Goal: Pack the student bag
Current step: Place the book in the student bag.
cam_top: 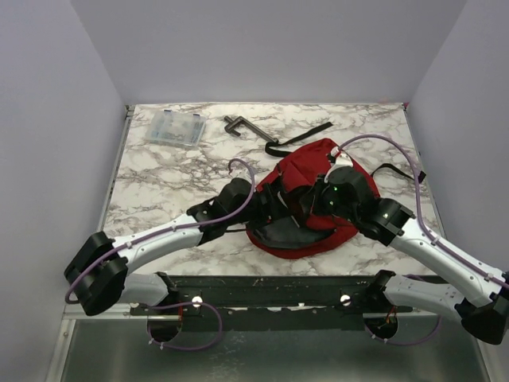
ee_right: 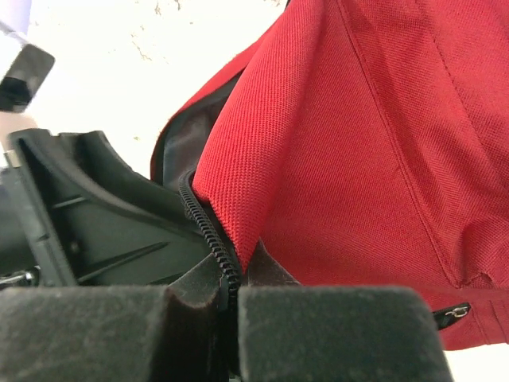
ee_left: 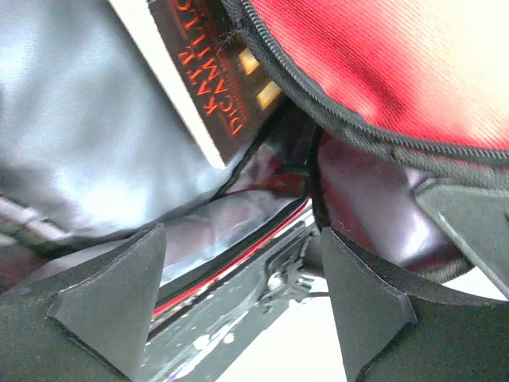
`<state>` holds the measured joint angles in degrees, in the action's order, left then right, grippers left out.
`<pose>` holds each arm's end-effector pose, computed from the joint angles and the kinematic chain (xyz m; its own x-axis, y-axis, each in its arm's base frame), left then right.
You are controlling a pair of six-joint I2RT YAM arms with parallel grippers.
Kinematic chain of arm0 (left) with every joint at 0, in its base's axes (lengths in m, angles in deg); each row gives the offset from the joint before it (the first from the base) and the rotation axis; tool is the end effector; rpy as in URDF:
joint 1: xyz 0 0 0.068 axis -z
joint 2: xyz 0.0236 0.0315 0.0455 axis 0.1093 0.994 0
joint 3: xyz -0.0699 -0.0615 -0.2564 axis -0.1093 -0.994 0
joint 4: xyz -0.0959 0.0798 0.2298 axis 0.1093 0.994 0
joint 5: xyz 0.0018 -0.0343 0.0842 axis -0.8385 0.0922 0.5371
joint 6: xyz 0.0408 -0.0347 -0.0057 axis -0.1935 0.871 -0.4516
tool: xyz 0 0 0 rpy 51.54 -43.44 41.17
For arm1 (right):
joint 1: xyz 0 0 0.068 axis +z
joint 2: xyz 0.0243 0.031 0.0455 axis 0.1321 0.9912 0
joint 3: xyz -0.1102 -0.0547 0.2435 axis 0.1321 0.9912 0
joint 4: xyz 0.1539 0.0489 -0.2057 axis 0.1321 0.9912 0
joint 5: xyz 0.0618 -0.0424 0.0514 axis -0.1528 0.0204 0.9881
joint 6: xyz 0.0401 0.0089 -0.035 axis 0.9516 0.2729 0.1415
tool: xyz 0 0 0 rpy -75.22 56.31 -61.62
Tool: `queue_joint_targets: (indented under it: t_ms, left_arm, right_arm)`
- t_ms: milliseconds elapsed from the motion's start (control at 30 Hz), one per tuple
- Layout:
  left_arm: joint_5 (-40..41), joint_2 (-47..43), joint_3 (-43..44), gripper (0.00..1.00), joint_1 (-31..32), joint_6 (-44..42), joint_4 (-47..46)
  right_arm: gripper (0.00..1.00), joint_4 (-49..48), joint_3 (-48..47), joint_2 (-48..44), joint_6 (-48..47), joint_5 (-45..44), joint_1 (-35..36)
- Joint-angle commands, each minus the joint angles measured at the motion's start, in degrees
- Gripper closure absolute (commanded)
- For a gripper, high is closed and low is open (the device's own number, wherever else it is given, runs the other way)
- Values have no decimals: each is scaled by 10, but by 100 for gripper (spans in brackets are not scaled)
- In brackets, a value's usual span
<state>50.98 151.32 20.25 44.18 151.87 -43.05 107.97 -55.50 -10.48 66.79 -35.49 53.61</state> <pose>0.1801 -0.2246 0.2406 -0.8878 -0.3322 -0.3186 0.0663 0.5927 -0.8027 0.1538 0.1487 0.3246 -0.6549 0.1788 -0.7343 -0.2297 0.8785 0.4188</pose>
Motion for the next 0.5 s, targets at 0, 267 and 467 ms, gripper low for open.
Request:
queue_joint_targets:
  t_ms: [0,267,467]
  left_arm:
    - [14,-93,-55,20,-19,-90,24]
    - [-6,-244,-106,12,-73,-194,33]
    - [-132,-220,-77,9,-114,-217,37]
  right_arm:
    - [97,-36,20,24,-5,57,1]
    - [55,-127,35,140,-16,261,1]
    - [26,-31,36,118,-14,166,1]
